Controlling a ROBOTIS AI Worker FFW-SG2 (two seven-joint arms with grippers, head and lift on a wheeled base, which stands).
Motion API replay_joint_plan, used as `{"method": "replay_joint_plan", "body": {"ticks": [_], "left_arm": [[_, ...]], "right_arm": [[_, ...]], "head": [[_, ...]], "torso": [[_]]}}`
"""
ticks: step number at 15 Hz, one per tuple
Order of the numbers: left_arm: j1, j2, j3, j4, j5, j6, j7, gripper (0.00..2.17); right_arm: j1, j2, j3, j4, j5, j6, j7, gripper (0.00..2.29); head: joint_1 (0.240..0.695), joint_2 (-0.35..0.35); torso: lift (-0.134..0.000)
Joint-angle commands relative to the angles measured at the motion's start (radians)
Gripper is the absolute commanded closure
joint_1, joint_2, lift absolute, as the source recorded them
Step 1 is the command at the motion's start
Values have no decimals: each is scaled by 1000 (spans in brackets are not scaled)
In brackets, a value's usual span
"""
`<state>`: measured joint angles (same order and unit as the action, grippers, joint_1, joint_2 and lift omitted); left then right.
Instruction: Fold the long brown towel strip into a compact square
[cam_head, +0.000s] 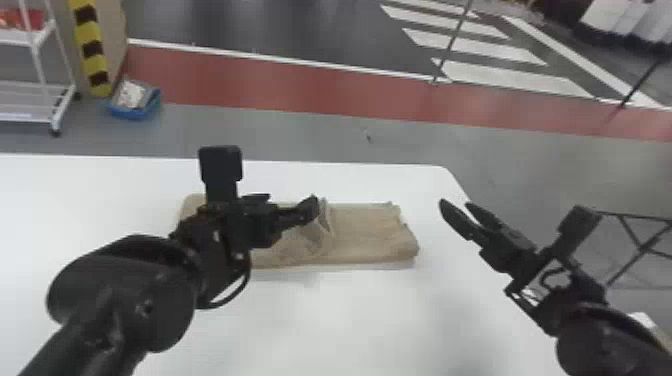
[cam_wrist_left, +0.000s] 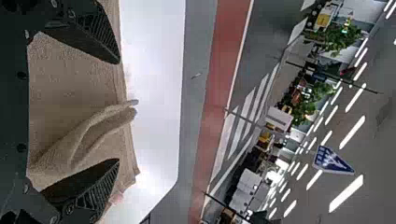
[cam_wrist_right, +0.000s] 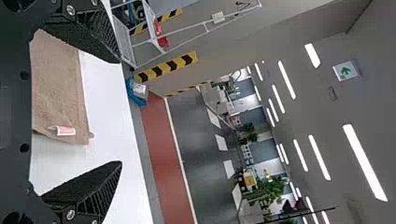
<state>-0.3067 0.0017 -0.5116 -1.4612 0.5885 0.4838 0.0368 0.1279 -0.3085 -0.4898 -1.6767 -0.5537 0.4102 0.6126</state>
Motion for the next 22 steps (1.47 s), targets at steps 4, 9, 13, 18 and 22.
{"method": "replay_joint_plan", "body": {"ticks": [4,9,13,18,22], "left_arm": [[161,215,151,-303,25,62,-3,22],[230,343,294,-329,60,62,-83,22],[261,365,341,-337,74,43,-153,22],[281,365,372,-337,83,31,-202,22],[288,365,386,-337,94,31,-210,22]], "right_arm": [[-48,52,132,-80,75,181,-120,255],[-139,129,270,-121,245,442,-264,377],[-192,183,355,-118,341,522,-327,471],[-237,200,427,-110,439,602,-369,583],[-254,200,442,-83,443,635,-393,583]], "head": [[686,-350],[695,-247],[695,-140],[695,-82],[695,-75]], "torso": [[-124],[-124],[-124],[-124],[-124]]}}
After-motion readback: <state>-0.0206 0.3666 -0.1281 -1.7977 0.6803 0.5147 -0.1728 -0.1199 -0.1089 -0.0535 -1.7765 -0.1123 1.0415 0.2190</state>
